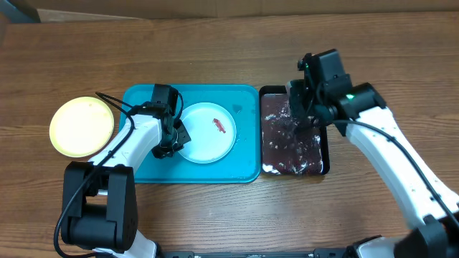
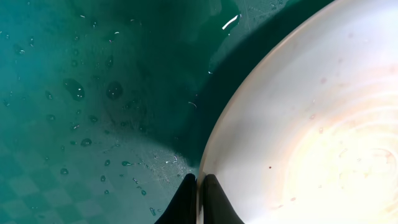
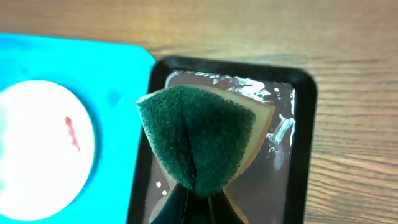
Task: Clean dirty plates on tray and stack at the side
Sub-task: 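Grasp the green sponge with the right gripper and rub it in the water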
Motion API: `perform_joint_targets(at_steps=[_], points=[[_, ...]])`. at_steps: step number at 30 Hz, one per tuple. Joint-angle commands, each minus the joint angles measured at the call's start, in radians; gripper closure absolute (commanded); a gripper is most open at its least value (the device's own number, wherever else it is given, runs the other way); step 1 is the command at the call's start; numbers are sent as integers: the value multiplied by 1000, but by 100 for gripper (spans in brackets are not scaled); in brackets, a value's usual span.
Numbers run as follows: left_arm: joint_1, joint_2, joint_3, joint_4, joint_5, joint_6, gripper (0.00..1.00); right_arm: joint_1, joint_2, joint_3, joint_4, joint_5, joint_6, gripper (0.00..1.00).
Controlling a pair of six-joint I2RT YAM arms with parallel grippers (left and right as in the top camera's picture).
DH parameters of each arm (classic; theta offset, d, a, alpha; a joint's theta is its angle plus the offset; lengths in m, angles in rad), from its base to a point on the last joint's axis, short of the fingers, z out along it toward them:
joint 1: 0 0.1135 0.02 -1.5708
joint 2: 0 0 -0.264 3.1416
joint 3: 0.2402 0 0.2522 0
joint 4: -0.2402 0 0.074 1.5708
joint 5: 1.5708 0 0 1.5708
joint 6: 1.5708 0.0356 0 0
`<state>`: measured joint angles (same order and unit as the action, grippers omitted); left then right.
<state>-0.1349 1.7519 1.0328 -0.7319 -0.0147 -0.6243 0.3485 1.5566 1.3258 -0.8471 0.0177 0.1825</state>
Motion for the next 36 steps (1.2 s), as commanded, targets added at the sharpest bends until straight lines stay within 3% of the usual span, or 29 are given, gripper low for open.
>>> perform_joint_targets(at_steps=[1,27,31,32,33,36], points=[[3,10,-25,7,-3,19,96,4,-53,22,2,8,-7,96],[3,10,-25,8,-3,19,96,-17,-126,22,81,34,-7,96],[3,10,-25,7,-3,19,96,-17,-126,22,72,34,-7,89],[3,10,-25,7,-3,19,96,-17,-126,22,60,34,-7,90],[3,10,-25,7,-3,19,96,-17,-126,22,52,34,-7,96],[3,10,-25,8,-3,19,96,-17,-126,22,37,33,-3,96]])
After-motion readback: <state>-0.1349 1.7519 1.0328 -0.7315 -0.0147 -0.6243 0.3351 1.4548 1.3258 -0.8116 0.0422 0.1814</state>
